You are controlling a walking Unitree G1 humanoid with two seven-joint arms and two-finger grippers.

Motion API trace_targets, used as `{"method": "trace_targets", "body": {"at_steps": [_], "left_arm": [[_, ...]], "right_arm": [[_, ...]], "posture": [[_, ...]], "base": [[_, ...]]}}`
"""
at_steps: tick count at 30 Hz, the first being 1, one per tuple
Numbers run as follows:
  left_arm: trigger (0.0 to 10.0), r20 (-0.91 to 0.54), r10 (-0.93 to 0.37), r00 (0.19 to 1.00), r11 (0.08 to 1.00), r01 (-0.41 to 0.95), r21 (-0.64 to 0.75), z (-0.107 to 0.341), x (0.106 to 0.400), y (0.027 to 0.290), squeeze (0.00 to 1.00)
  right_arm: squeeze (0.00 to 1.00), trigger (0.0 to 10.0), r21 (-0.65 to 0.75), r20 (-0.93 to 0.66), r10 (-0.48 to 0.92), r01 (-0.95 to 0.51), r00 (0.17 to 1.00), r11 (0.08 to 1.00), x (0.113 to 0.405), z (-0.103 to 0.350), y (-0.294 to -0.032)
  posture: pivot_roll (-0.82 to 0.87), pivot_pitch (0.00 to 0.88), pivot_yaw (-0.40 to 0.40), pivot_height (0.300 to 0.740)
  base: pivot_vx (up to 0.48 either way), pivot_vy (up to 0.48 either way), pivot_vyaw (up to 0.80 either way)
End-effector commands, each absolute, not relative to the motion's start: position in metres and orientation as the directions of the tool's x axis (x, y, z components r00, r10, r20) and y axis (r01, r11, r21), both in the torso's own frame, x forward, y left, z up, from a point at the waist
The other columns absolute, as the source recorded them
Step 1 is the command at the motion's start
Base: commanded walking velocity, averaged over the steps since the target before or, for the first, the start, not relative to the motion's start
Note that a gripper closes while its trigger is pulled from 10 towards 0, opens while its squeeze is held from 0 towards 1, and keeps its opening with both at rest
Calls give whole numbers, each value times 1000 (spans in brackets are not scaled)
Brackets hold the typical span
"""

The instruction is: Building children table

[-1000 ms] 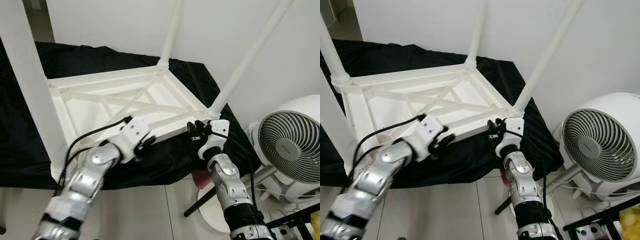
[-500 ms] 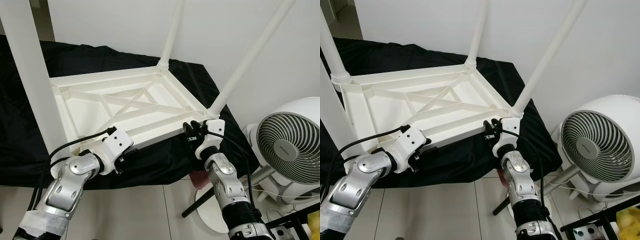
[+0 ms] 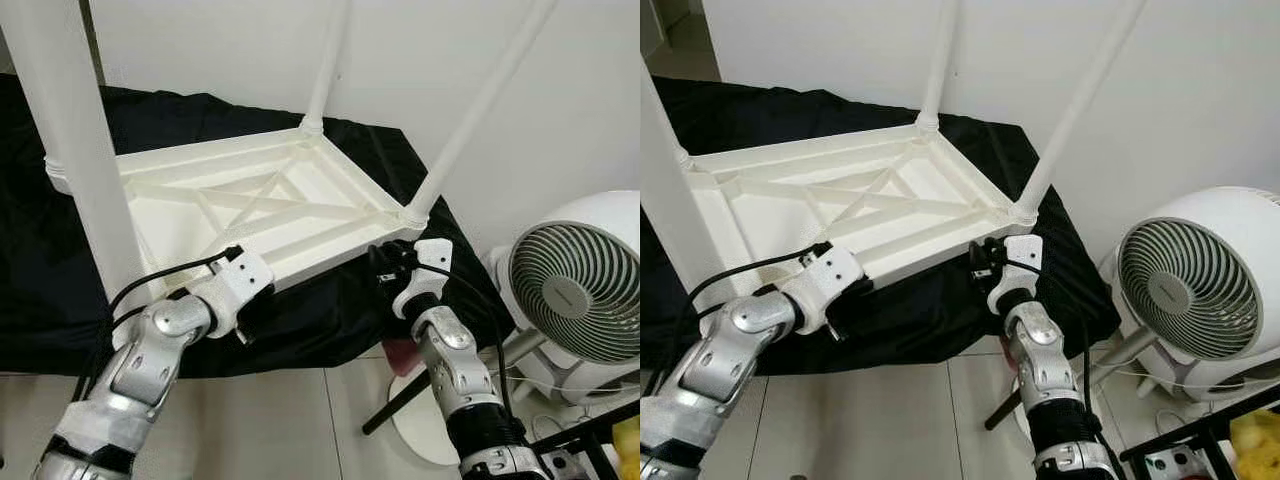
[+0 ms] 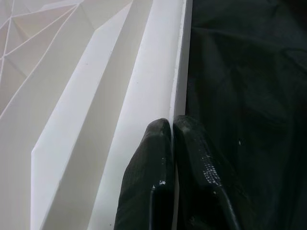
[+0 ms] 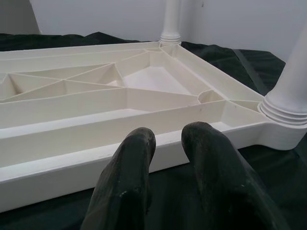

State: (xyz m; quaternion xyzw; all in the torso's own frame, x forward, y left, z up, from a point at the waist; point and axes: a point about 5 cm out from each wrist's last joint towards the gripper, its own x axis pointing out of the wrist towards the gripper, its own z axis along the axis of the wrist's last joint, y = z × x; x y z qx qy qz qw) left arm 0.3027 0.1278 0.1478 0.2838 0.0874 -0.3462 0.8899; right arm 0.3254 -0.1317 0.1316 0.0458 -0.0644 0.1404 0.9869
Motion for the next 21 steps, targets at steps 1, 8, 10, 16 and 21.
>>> {"method": "trace_targets", "body": {"at_steps": [1, 8, 10, 16, 21], "left_arm": [[0, -350, -521, 778, 637, 628, 447, 141, 307, 122, 0], [0, -235, -528, 816, 667, 570, 479, 158, 330, 89, 0], [0, -198, -561, 804, 645, 574, 504, 164, 334, 75, 0], [10000, -172, -625, 761, 592, 606, 532, 169, 332, 61, 0], [10000, -175, -636, 752, 587, 619, 522, 165, 329, 66, 682]], "right_arm": [[0, 10000, 67, 126, 249, -259, 960, 964, 324, 130, -139], [0, 10000, 70, 131, 243, -254, 961, 965, 327, 132, -138], [0, 10000, 72, 134, 244, -255, 960, 964, 327, 133, -137], [0, 10000, 70, 136, 240, -251, 961, 965, 325, 133, -137], [0, 10000, 71, 134, 227, -238, 965, 969, 324, 131, -140]], "posture": [[22, 31, -184, 740], [20, 29, -189, 740], [19, 29, -188, 740], [5, 33, -177, 740], [2, 35, -174, 740]], "base": [[0, 0, 0], [0, 0, 0], [0, 0, 0], [0, 0, 0], [0, 0, 0]]}}
